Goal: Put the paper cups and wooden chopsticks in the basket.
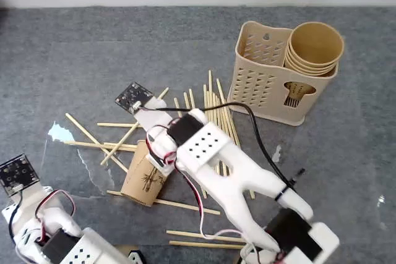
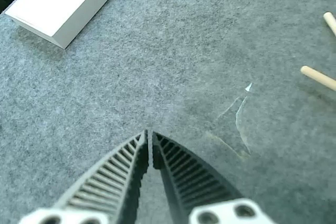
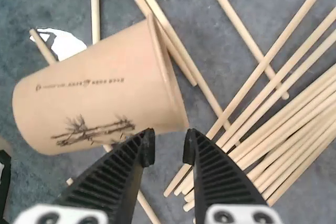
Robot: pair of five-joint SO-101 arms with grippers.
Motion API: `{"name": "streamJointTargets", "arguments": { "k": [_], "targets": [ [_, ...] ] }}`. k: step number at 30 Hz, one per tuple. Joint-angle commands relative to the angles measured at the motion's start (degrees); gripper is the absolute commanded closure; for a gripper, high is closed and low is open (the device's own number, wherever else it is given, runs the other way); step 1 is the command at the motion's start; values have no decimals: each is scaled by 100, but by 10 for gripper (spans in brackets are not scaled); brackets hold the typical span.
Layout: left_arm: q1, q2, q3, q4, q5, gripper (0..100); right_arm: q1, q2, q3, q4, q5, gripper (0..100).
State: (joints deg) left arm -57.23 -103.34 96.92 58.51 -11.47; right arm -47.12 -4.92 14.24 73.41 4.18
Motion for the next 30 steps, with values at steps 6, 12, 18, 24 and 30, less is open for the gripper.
{"name": "streamJointTargets", "arguments": {
  "k": [6, 12, 18, 24, 30],
  "targets": [
    [35, -97, -57, 9, 0, 987, -233, 725, -800, -75, -9, 888],
    [35, -97, -57, 9, 0, 987, -312, 831, -835, -48, 404, 996],
    [35, -97, -57, 9, 0, 987, -277, 831, -1336, 611, 589, 991],
    [35, -97, -57, 9, 0, 987, 13, 831, -2303, 1473, 633, 991],
    [35, -97, -57, 9, 0, 987, 391, 831, -3226, 2352, 809, 991]
  ]
}}
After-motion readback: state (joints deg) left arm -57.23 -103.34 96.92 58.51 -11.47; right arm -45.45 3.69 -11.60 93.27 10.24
